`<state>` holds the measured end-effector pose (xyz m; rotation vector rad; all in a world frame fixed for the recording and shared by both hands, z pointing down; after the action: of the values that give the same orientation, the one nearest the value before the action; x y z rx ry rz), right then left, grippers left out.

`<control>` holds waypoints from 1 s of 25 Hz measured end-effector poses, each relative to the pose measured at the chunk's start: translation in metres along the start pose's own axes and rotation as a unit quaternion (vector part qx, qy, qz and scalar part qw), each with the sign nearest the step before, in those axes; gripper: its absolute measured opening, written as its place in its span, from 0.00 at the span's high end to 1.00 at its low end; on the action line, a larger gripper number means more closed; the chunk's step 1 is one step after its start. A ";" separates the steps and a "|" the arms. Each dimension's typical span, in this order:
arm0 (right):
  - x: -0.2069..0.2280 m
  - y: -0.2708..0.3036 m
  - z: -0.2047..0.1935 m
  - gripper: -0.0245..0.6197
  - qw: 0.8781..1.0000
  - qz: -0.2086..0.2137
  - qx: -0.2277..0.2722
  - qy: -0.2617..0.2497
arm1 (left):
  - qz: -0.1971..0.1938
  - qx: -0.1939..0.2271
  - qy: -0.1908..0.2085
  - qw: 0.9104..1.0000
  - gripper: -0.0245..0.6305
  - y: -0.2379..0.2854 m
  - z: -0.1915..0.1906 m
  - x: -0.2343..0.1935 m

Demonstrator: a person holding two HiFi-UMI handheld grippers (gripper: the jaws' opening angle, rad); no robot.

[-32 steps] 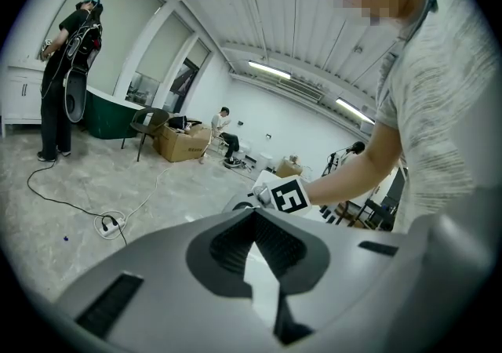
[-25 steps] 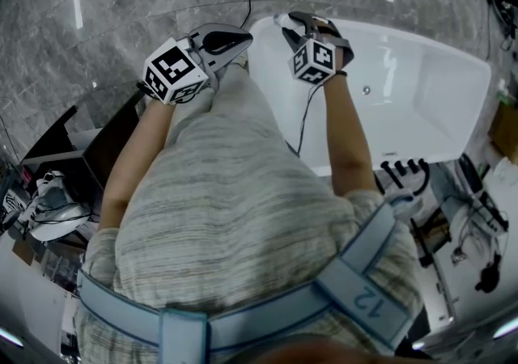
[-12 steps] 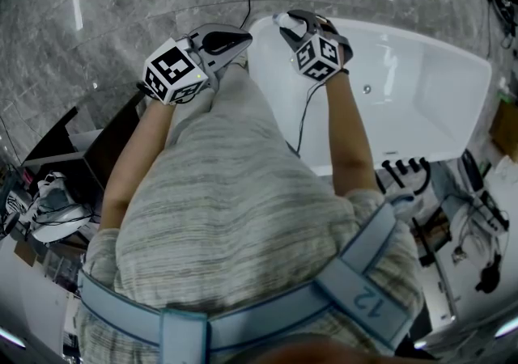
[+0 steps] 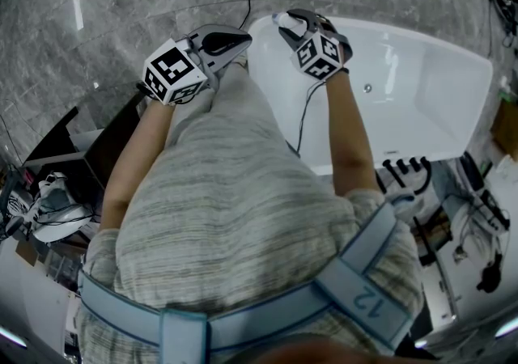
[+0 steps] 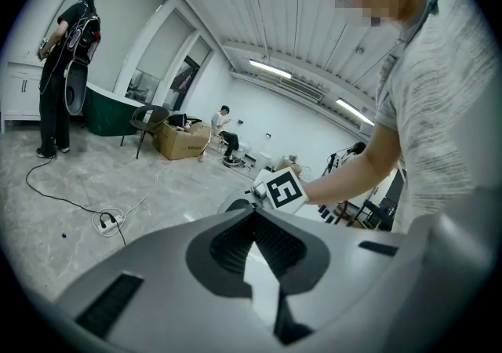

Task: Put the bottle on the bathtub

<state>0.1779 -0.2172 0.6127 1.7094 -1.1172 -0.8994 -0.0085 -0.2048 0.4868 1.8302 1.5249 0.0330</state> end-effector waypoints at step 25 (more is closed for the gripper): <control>0.012 -0.047 0.003 0.68 0.996 -0.032 0.047 0.067 | -0.015 0.005 0.001 1.000 0.96 0.008 0.006 -0.005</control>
<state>0.1935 -0.2198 0.5668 1.8623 -1.0344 -0.7693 -0.0007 -0.2128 0.4888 1.8142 1.5562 0.0121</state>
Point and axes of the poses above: the fingertips, and each gripper's own axes: y forward along the fingers, x to its right, z out of its top, the point moved 8 cm from there along -y, backward along the fingers, and after that the axes turned 11 degrees about -x, right-handed, at the moved point
